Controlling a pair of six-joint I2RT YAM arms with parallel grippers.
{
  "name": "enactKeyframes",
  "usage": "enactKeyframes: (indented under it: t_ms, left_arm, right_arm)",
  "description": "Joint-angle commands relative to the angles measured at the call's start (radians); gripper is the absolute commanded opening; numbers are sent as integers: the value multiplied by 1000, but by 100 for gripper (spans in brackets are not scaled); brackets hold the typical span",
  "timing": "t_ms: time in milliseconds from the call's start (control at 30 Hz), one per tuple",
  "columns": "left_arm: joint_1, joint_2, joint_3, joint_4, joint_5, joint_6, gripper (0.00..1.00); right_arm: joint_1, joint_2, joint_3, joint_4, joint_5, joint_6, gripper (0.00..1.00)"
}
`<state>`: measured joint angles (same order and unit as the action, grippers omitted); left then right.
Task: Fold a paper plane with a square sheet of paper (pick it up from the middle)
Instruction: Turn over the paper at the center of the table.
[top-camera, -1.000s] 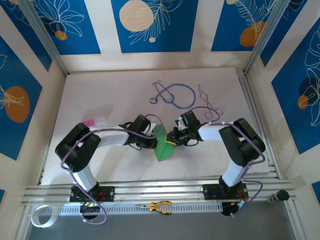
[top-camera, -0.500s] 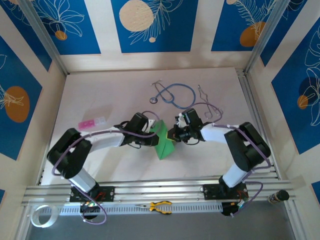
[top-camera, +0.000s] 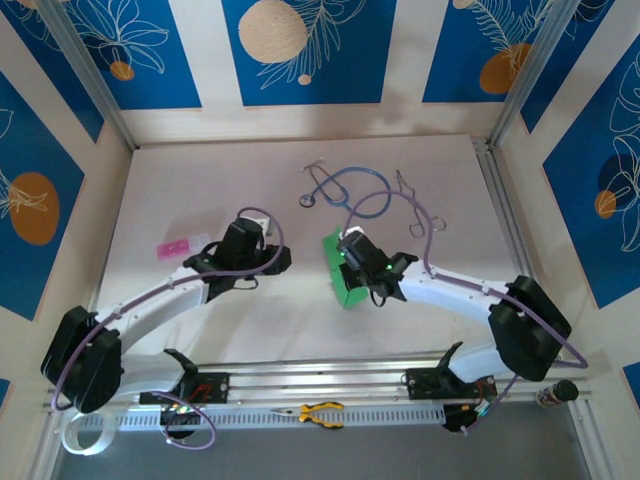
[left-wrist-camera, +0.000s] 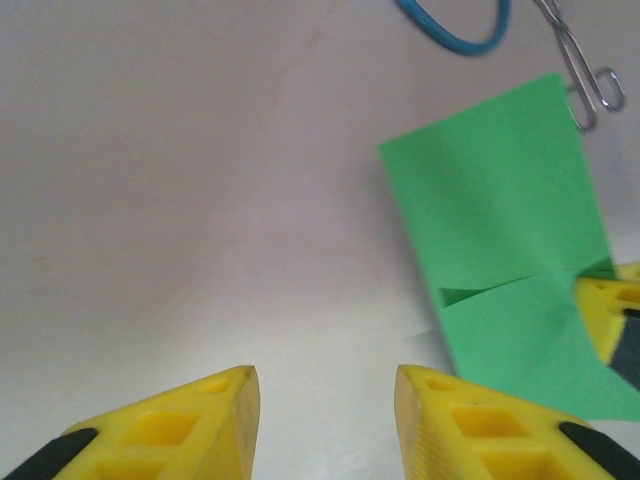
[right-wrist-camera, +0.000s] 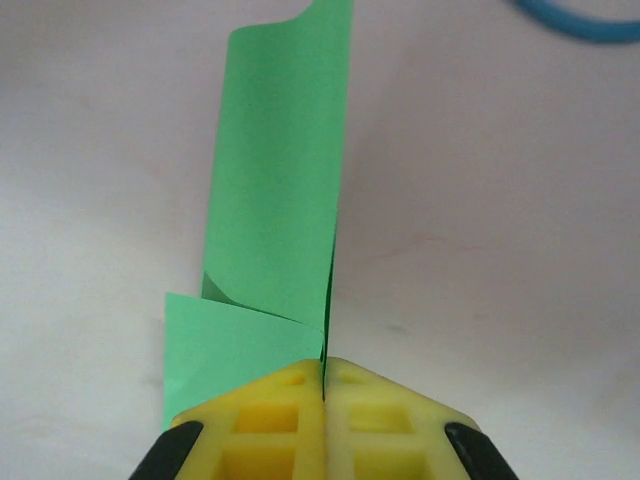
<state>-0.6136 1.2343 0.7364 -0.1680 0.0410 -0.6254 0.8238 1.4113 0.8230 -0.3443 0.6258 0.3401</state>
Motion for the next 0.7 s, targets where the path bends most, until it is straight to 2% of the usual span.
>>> enactKeyframes:
  t_ms: [0, 167, 333, 533, 667]
  left_arm:
    - [25, -37, -30, -48, -58, -29, 41]
    - [41, -62, -50, -57, -58, -44, 41]
    - [52, -106, -74, -65, -98, -63, 42]
    - [78, -178, -99, -100, -154, -80, 45]
    - [93, -237, -105, -148, -200, -79, 47]
  right_arm:
    - [30, 49, 89, -173, 259, -51, 2]
    - [89, 118, 180, -268, 339, -37, 1]
    - [138, 225, 304, -440, 419, 67, 2]
    - [189, 405, 440, -578, 324, 197, 3]
    - [230, 488, 518, -595, 250, 242, 6]
